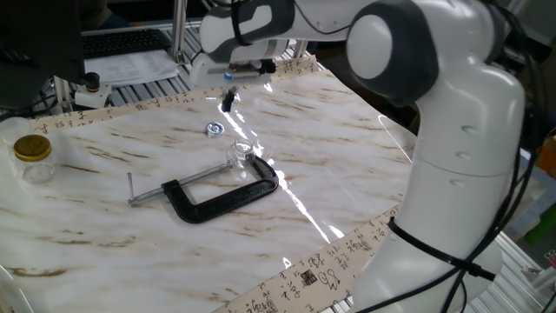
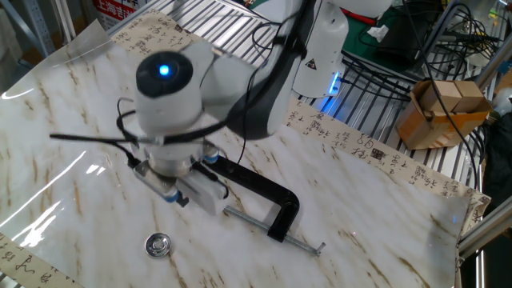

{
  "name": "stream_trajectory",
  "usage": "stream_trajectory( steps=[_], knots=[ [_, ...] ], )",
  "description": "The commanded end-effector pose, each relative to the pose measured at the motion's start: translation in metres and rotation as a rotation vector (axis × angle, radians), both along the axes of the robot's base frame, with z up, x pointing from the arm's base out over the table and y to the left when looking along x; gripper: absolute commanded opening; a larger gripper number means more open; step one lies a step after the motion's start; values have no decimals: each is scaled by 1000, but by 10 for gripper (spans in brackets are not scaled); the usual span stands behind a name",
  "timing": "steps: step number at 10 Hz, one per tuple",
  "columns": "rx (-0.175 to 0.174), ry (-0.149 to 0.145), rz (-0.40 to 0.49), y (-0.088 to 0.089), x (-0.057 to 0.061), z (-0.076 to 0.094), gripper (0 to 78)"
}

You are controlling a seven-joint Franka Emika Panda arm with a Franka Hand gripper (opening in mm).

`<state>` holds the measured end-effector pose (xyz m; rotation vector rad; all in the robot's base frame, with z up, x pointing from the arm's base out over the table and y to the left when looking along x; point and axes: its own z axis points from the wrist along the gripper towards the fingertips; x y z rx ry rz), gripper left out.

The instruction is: Screw the lid onto the jar

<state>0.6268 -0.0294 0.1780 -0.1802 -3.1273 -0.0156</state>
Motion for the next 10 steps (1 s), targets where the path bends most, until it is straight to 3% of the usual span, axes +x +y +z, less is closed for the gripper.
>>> stream_trajectory(
  steps=[1,2,10],
  knots=[
    [4,-46,18,-7,14,-27,0],
    [4,-62,20,-9,16,-36,0],
    [17,-111,49,-22,26,-75,0]
  ],
)
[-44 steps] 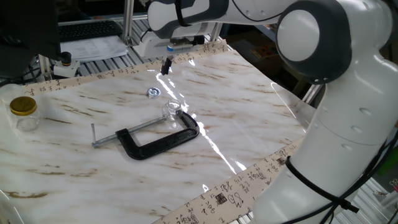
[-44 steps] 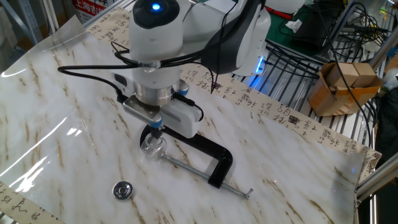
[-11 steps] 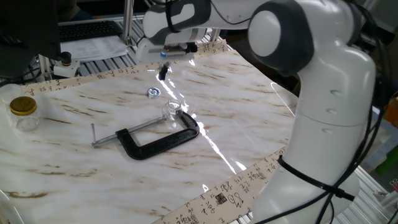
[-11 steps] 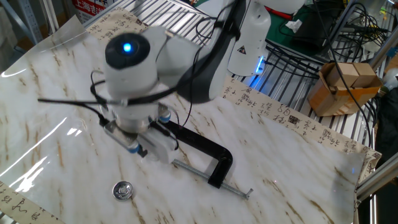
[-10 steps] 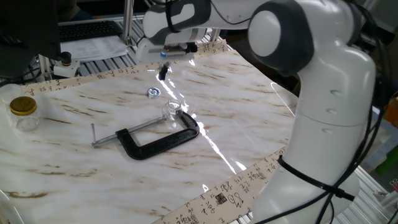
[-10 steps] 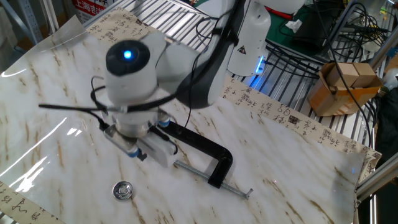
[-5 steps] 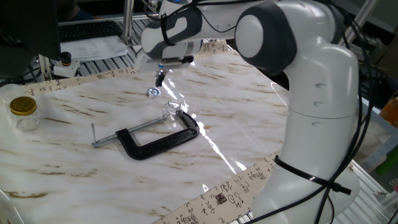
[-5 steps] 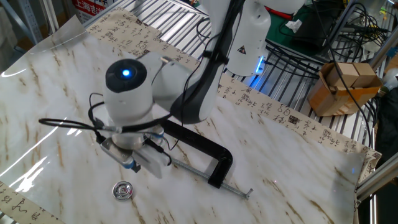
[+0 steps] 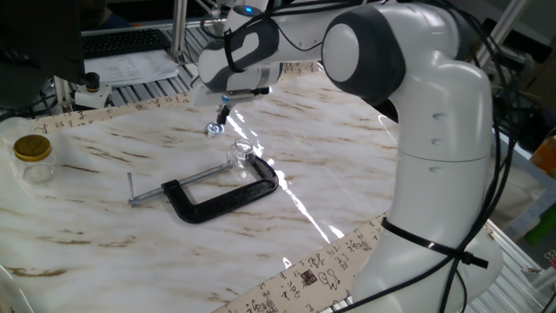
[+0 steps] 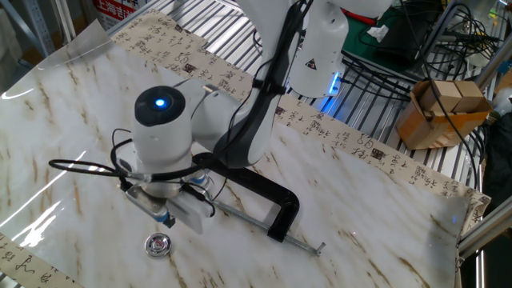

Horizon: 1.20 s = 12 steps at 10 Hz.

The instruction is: Screw the lid onto the jar

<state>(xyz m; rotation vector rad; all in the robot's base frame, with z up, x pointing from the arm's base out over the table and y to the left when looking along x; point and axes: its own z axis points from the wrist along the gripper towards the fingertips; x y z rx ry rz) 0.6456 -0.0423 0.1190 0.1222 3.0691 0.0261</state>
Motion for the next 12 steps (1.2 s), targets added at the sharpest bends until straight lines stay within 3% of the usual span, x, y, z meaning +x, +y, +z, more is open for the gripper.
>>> stream_trajectory(
  steps=[1,8,12],
  knots=[
    [15,-30,10,-9,10,-18,0],
    [17,-35,5,-8,32,-27,0],
    [18,-41,-1,-8,33,-37,0]
  ],
)
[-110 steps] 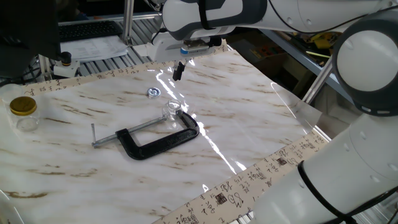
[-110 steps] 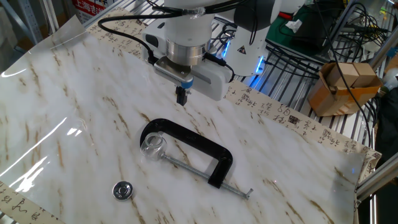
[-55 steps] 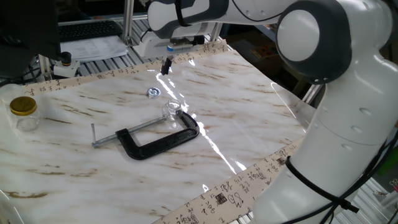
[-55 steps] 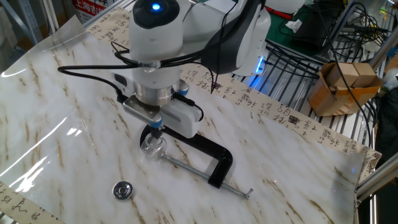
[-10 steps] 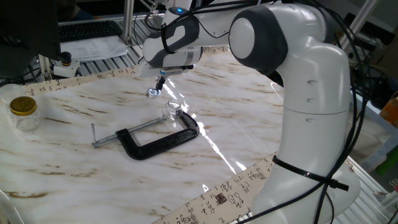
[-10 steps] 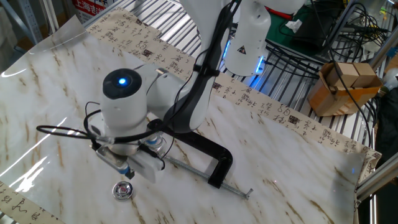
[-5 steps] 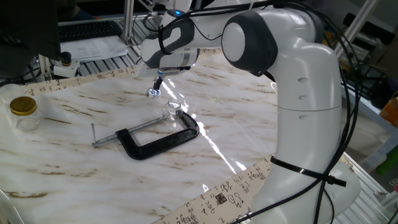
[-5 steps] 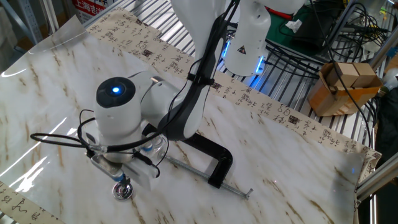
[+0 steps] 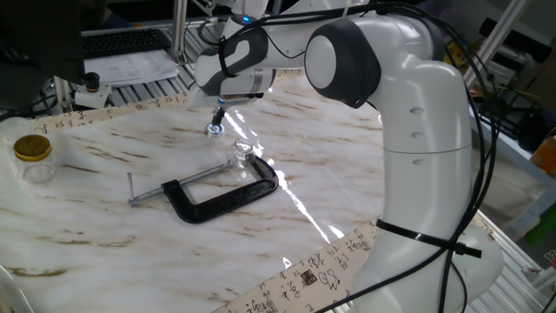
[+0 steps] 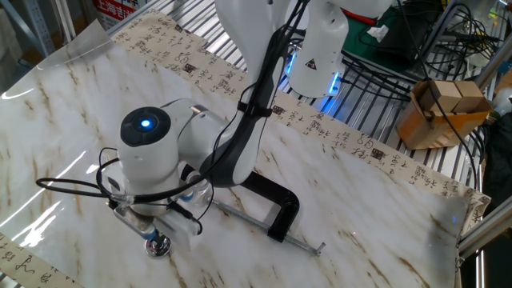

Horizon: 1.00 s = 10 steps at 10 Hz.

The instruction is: Screw the lid onto the jar

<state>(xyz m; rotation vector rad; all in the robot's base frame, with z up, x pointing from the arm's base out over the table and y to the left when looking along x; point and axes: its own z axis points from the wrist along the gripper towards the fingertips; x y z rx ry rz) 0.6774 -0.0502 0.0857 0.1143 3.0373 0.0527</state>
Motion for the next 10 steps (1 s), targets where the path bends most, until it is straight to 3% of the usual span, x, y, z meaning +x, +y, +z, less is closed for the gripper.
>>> stream_trajectory(
  steps=[1,8,9,10],
  knots=[
    [2,-15,-7,-1,1,-6,0],
    [5,-25,-17,-1,1,-9,0],
    [5,-25,-17,-1,1,-9,775],
    [5,-25,-17,-1,1,-9,775]
  ],
)
